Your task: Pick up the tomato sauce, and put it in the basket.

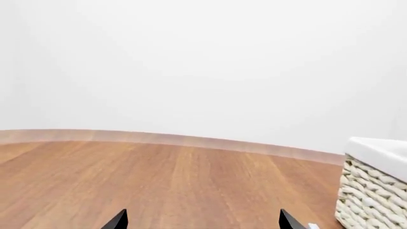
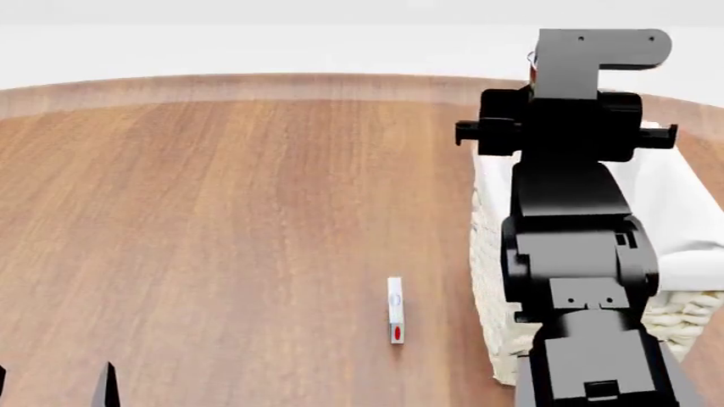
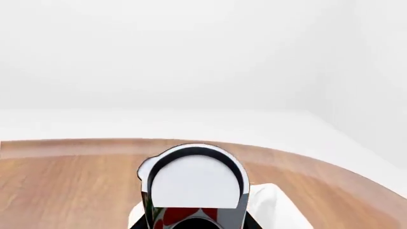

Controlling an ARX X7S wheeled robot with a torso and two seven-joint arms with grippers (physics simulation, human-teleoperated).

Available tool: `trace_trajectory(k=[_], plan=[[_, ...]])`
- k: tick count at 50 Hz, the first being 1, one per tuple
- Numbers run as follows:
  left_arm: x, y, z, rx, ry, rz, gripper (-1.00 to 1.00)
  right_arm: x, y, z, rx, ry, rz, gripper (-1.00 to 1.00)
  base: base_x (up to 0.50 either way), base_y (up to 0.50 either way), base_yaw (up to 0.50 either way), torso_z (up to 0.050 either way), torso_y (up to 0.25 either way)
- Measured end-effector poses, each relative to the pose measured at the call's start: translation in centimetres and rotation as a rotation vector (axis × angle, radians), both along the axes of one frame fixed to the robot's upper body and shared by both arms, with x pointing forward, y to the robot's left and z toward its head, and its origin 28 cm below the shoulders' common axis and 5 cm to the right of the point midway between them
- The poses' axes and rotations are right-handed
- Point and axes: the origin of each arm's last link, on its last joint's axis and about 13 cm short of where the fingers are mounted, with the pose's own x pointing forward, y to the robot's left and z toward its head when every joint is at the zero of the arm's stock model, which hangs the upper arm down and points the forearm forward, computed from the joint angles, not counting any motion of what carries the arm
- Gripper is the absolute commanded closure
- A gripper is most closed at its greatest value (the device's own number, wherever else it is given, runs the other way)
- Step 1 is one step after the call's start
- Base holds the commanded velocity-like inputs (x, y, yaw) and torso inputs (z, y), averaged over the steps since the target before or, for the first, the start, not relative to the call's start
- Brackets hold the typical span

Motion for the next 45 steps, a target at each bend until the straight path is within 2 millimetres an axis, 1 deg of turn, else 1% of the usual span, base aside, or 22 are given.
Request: trace_trajectory(k=[9,18,45], plan=[[0.0,0.0,0.0,0.001,0.001,0.0,-1.0,-0.3,-1.0,-1.2,0.016,0.043,-0.044,1.0,0.0,0.0,0.0,0.0,0.001],[0.0,-0.1,-0.2,0.002,0.004,-0.001,-1.0,-0.6,-1.8,-1.9,0.029,0.073,-0.084,1.0,0.0,0.0,0.0,0.0,0.0],[0.0,0.0,-0.3,0.006,0.007,0.001,-1.0,-1.2,-2.9,-3.3,0.039,0.149,-0.149,1.0,0.0,0.0,0.0,0.0,0.0]])
